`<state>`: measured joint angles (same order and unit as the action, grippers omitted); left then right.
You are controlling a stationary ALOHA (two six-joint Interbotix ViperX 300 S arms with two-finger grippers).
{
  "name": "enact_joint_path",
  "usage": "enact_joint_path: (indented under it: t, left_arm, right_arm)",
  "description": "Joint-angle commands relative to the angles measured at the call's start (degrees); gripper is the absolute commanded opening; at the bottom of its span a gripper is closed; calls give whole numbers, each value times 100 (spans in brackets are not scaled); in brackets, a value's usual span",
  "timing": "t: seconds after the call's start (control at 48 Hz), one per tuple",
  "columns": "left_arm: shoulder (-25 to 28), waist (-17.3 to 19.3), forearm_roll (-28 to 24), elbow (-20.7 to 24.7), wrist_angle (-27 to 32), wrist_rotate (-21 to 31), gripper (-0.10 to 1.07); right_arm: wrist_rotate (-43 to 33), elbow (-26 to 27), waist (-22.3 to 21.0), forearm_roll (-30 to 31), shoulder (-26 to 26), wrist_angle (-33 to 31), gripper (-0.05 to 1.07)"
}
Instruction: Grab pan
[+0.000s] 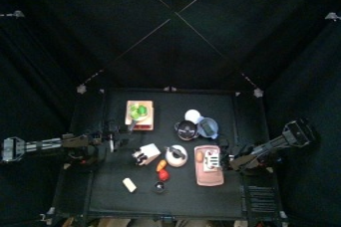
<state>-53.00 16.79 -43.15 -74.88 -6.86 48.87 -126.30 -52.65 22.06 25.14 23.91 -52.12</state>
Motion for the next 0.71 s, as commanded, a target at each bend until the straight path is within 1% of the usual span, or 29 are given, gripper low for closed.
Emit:
enact_joint_path:
  t: [0.0, 0.167, 0.354, 0.479, 0.562, 0.646, 0.688]
  left_arm:
    - [9, 9, 0, 88, -18, 0, 86]
    - [9, 18, 9, 97, -18, 0, 86]
    - [9, 9, 26, 176, -18, 9, 86]
    - [9, 0, 53, 308, -18, 9, 86]
    - [9, 0, 62, 404, -18, 9, 86]
    - [9, 0, 149, 580, 26, 35, 86]
    - [9, 0, 308, 738, 141, 35, 86]
  right_arm:
    - [9, 70, -9, 35, 88, 0, 65]
    - [62, 149, 18, 229, 149, -18, 65]
    - [413, 360, -18, 870, 334, -35, 65]
    - [729, 483, -79, 1591, 466, -35, 65]
    - [949, 457, -185, 2127, 598, -18, 65]
    - [1143, 325, -457, 2760, 703, -9, 65]
    - [1213, 246, -624, 3041, 738, 0, 65]
